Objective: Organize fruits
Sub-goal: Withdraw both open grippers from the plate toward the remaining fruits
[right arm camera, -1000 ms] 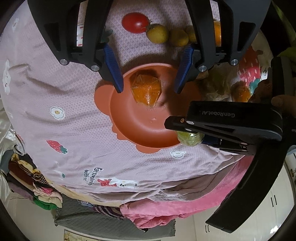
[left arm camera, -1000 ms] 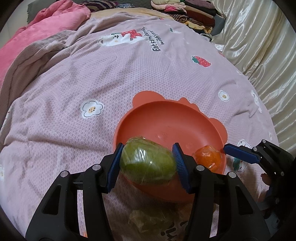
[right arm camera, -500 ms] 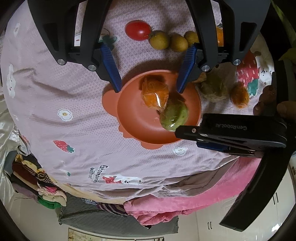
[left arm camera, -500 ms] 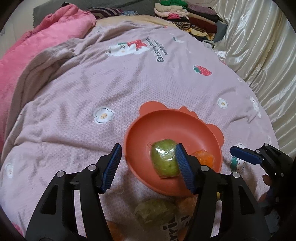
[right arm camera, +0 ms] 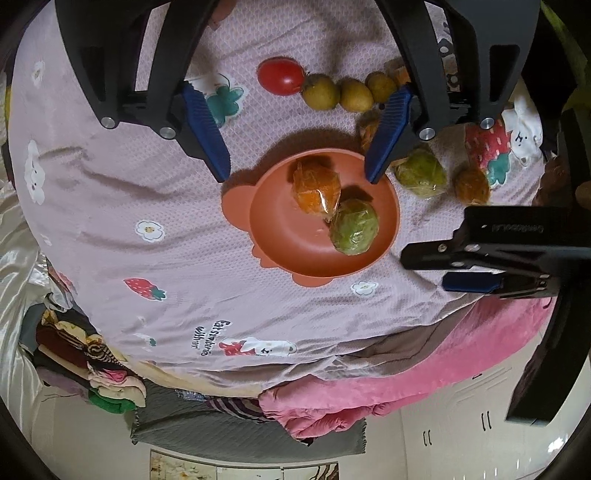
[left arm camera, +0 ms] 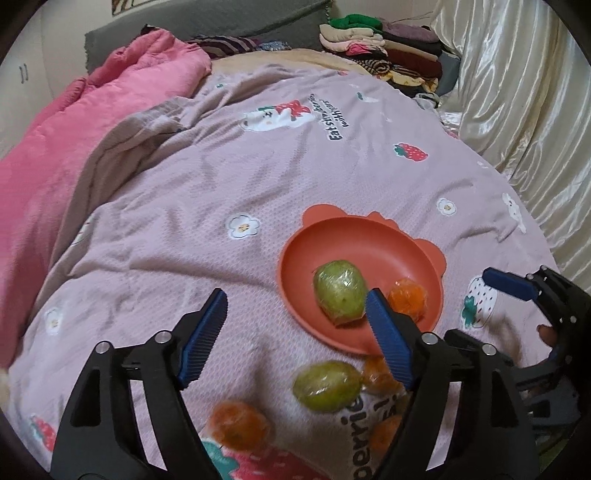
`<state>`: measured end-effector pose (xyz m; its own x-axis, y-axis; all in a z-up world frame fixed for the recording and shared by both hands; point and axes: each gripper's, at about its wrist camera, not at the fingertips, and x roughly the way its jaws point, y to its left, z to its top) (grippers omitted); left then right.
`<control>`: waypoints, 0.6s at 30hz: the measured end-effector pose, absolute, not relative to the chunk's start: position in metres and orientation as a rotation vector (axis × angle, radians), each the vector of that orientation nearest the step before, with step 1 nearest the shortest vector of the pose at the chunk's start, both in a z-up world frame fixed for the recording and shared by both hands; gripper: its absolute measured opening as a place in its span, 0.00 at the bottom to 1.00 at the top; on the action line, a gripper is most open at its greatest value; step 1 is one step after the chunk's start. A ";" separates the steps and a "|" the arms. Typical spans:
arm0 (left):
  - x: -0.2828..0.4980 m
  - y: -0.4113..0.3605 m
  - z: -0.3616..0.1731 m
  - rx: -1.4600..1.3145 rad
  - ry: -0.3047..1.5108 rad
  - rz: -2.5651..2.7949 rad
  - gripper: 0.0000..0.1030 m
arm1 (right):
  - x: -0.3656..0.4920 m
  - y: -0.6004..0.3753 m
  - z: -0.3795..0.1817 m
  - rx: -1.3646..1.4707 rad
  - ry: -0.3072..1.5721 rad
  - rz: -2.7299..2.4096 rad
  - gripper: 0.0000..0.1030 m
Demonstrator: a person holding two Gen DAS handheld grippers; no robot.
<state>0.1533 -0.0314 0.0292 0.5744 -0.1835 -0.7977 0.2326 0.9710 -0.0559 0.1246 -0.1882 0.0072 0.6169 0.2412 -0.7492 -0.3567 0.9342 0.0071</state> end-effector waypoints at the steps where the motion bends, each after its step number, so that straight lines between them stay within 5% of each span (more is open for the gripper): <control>1: 0.152 -0.030 0.030 0.058 0.927 -0.239 0.71 | 0.124 -0.189 0.008 -0.146 0.836 0.342 0.75; 18: 0.111 -0.018 0.045 0.074 0.867 -0.185 0.82 | 0.100 -0.195 0.025 -0.108 0.793 0.306 0.88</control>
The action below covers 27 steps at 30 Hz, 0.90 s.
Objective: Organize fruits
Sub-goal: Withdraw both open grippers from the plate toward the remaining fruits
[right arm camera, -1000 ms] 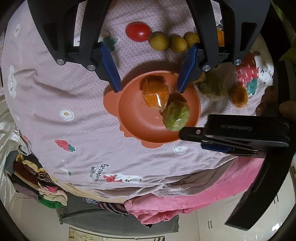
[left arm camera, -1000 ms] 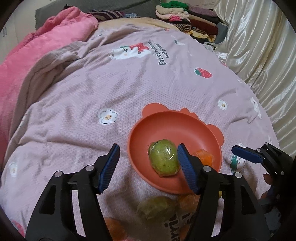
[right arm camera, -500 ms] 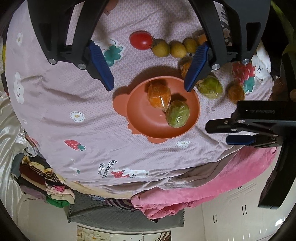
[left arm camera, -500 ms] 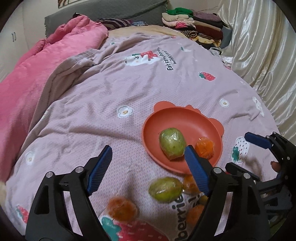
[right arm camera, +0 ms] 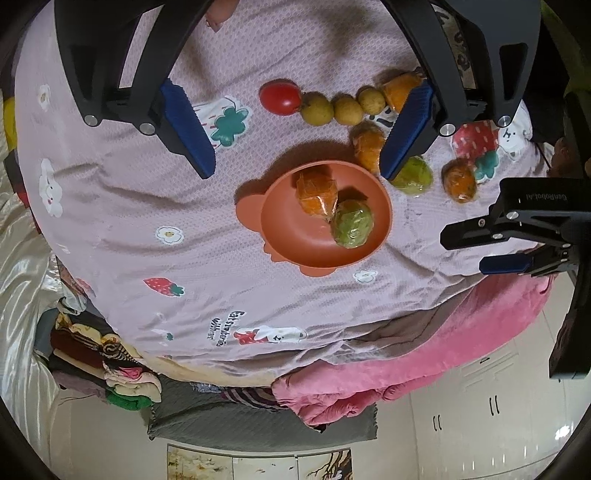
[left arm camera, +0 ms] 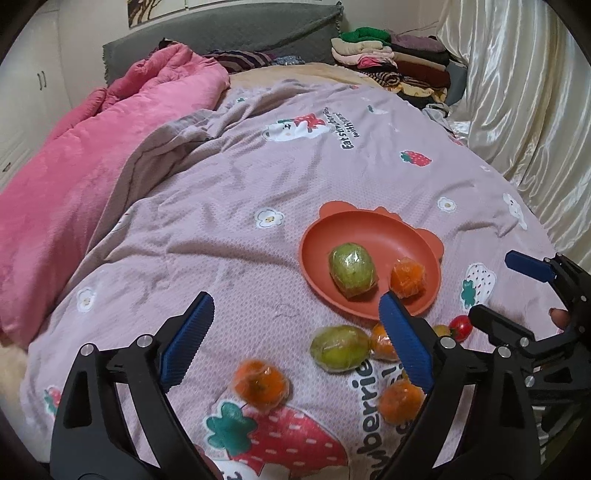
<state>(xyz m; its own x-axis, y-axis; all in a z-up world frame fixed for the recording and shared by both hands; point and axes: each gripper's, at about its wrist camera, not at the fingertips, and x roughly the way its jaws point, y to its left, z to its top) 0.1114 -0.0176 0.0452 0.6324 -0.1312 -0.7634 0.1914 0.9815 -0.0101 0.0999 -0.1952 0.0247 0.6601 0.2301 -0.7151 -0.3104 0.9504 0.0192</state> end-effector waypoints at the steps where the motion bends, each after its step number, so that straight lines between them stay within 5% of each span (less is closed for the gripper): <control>1: 0.110 -0.017 0.046 0.074 0.865 -0.184 0.82 | 0.099 -0.195 0.025 -0.105 0.791 0.307 0.88; 27: 0.071 0.007 0.035 0.070 0.873 -0.146 0.85 | 0.064 -0.177 0.028 -0.104 0.800 0.345 0.91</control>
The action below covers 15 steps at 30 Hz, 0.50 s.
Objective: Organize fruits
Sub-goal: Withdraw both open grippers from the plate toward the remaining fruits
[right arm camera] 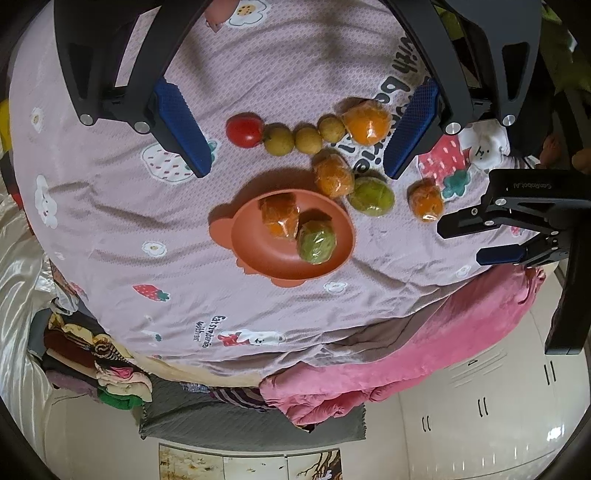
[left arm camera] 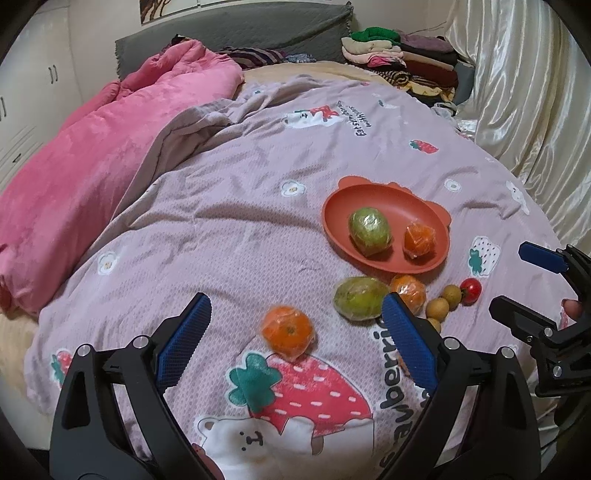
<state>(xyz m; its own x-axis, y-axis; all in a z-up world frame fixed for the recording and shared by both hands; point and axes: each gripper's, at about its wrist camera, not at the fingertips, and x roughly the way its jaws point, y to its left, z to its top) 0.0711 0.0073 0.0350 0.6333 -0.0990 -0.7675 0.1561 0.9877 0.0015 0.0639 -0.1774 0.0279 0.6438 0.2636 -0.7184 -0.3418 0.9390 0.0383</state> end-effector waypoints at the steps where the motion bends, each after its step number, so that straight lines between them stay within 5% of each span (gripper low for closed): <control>1: 0.071 0.008 0.035 0.070 0.875 -0.145 0.85 | 0.063 -0.177 0.027 -0.104 0.804 0.348 0.91; 15: 0.058 0.031 0.010 0.044 0.932 -0.118 0.85 | 0.050 -0.171 0.003 -0.110 0.870 0.371 0.91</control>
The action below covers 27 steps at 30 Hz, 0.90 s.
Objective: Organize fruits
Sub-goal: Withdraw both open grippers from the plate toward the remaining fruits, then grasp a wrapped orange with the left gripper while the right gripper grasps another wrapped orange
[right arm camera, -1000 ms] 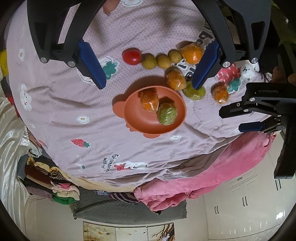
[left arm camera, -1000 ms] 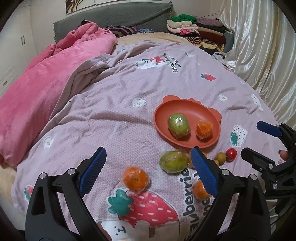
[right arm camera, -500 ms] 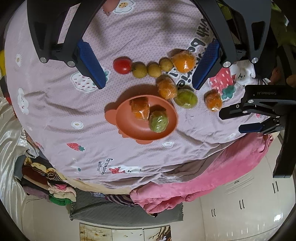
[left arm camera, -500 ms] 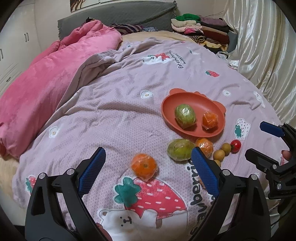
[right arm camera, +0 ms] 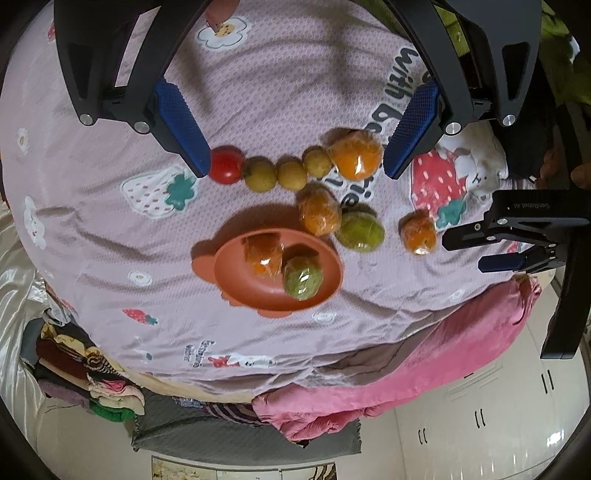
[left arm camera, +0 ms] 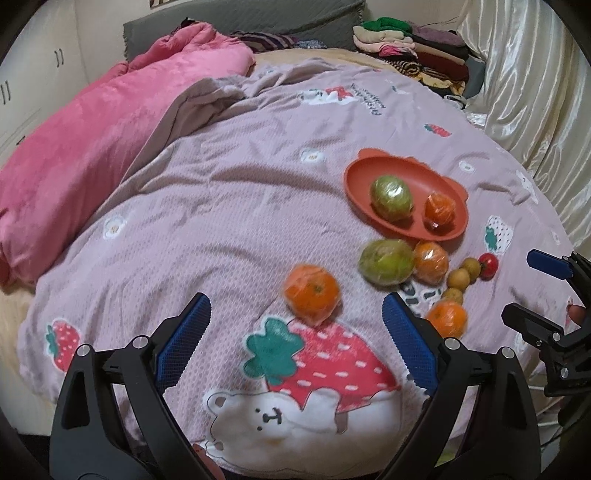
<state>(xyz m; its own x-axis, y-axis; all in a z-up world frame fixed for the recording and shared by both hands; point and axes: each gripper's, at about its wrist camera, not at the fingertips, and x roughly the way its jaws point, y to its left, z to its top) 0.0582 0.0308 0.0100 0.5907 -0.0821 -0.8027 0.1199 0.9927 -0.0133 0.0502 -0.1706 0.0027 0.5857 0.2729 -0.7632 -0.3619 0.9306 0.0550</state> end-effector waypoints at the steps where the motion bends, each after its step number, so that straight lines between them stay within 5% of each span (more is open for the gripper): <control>1: 0.057 0.033 0.007 0.043 0.938 -0.114 0.85 | 0.050 -0.170 0.001 -0.111 0.874 0.373 0.91; 17: 0.052 0.044 -0.013 0.027 0.974 -0.137 0.85 | 0.043 -0.146 -0.031 -0.098 0.959 0.435 0.91; 23: 0.057 0.037 -0.017 0.034 0.978 -0.164 0.78 | 0.045 -0.146 -0.039 -0.082 0.978 0.441 0.90; 27: 0.061 0.031 -0.020 0.040 0.987 -0.176 0.71 | 0.047 -0.147 -0.041 -0.071 0.985 0.441 0.79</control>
